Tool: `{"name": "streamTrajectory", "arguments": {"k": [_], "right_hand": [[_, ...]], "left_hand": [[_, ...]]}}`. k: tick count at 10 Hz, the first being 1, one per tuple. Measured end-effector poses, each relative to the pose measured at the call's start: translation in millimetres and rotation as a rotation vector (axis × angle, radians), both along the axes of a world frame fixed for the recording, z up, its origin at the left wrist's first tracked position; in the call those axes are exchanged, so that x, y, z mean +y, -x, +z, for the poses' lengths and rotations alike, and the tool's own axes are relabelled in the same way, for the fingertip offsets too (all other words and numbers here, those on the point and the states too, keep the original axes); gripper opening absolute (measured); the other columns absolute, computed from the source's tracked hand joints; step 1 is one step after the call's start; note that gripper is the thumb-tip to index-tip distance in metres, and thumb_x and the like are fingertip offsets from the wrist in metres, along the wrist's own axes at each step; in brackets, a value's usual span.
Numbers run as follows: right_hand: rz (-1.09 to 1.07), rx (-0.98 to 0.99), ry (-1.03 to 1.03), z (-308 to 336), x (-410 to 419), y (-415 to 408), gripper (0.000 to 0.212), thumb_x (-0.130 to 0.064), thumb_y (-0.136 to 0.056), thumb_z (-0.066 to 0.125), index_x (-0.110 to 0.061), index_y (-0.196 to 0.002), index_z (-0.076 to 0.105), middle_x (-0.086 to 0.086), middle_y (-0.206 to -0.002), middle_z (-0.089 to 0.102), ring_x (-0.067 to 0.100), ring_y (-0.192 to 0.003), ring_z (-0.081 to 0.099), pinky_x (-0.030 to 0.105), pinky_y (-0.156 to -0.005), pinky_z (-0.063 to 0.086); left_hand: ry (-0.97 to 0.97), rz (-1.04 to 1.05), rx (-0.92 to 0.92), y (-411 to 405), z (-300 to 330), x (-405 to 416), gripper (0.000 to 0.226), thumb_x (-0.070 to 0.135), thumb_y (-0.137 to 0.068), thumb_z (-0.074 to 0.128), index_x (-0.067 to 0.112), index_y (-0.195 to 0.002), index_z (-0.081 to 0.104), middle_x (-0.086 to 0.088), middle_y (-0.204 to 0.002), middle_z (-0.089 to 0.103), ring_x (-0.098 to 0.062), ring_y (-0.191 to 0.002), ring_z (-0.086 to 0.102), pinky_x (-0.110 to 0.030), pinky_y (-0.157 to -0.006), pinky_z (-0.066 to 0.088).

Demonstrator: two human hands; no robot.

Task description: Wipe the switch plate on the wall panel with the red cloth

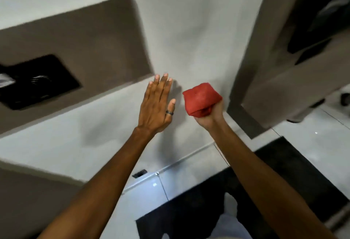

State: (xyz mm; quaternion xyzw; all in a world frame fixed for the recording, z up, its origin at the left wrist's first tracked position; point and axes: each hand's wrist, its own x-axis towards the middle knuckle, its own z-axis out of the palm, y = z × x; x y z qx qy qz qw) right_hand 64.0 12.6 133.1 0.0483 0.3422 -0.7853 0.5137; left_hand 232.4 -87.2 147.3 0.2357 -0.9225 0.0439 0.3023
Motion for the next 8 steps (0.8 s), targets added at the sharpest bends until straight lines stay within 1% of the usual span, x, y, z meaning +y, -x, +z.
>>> {"name": "streamTrajectory", "arguments": {"k": [1, 2, 3, 4, 5, 6, 7, 8], "right_hand": [[-0.031, -0.174, -0.154, -44, 40, 70, 0.037, -0.044, -0.100, 0.045, -0.018, -0.105, 0.071, 0.003, -0.100, 0.075, 0.028, -0.107, 0.068, 0.045, -0.102, 0.053], [-0.082, -0.129, -0.178, -76, 76, 155, 0.063, -0.067, -0.102, 0.039, -0.017, -0.120, 0.072, 0.014, -0.109, 0.079, 0.032, -0.110, 0.070, 0.053, -0.110, 0.049], [-0.077, 0.239, -0.250, -93, 104, 235, 0.075, -0.075, -0.100, 0.036, -0.017, -0.140, 0.062, 0.013, -0.131, 0.070, 0.031, -0.126, 0.066, 0.053, -0.116, 0.049], [-0.023, 1.147, -0.607, -110, 118, 290, 0.057, -0.068, -0.102, 0.035, -0.028, -0.133, 0.060, -0.003, -0.122, 0.069, -0.007, -0.114, 0.064, 0.017, -0.101, 0.053], [0.677, 1.902, -0.870, -154, 116, 329, 0.075, -0.065, -0.105, 0.015, -0.020, -0.164, 0.027, 0.010, -0.172, 0.027, 0.022, -0.161, 0.020, 0.047, -0.133, 0.019], [0.952, 2.042, -1.004, -180, 121, 327, 0.080, -0.068, -0.100, 0.000, -0.025, -0.167, 0.004, 0.007, -0.177, -0.002, 0.031, -0.164, -0.004, 0.059, -0.133, -0.002], [0.840, 2.028, -1.013, -172, 122, 318, 0.085, -0.068, -0.096, -0.007, -0.024, -0.167, 0.002, 0.007, -0.177, -0.003, 0.031, -0.164, -0.007, 0.059, -0.133, -0.005], [0.572, 2.010, -1.001, -154, 119, 290, 0.085, -0.069, -0.096, -0.003, -0.024, -0.168, 0.006, 0.008, -0.177, 0.001, 0.032, -0.164, -0.004, 0.058, -0.133, -0.003]], "left_hand": [[-0.118, -0.042, -0.101, 62, -29, 18, 0.061, 0.034, -0.106, 0.036, 0.006, -0.159, 0.025, -0.012, -0.168, 0.020, -0.028, -0.157, 0.009, -0.048, -0.129, 0.015], [-0.212, -0.077, -0.214, 123, -57, 34, 0.063, 0.040, -0.107, 0.031, 0.007, -0.160, 0.022, -0.010, -0.168, 0.019, -0.028, -0.157, 0.008, -0.047, -0.128, 0.016], [-0.309, -0.066, -0.305, 171, -79, 48, 0.065, 0.045, -0.107, 0.026, 0.011, -0.162, 0.016, -0.007, -0.169, 0.015, -0.025, -0.158, 0.002, -0.043, -0.130, 0.010], [-0.357, -0.056, -0.367, 205, -95, 59, 0.065, 0.047, -0.107, 0.027, 0.014, -0.162, 0.013, -0.006, -0.170, 0.013, -0.024, -0.158, 0.001, -0.042, -0.130, 0.008], [-0.368, -0.026, -0.448, 234, -114, 70, 0.068, 0.049, -0.106, 0.024, 0.014, -0.162, 0.009, -0.006, -0.170, 0.009, -0.024, -0.158, -0.002, -0.042, -0.130, 0.007], [-0.361, 0.028, -0.501, 243, -123, 82, 0.070, 0.053, -0.105, 0.020, 0.013, -0.163, 0.009, -0.007, -0.170, 0.006, -0.025, -0.158, -0.003, -0.043, -0.130, 0.005], [-0.321, 0.073, -0.471, 237, -121, 87, 0.070, 0.051, -0.106, 0.022, 0.011, -0.162, 0.012, -0.008, -0.170, 0.007, -0.028, -0.158, -0.001, -0.045, -0.130, 0.007], [-0.301, 0.137, -0.371, 224, -103, 86, 0.069, 0.049, -0.106, 0.026, 0.010, -0.162, 0.014, -0.010, -0.170, 0.007, -0.029, -0.158, -0.001, -0.049, -0.129, 0.010]]}}
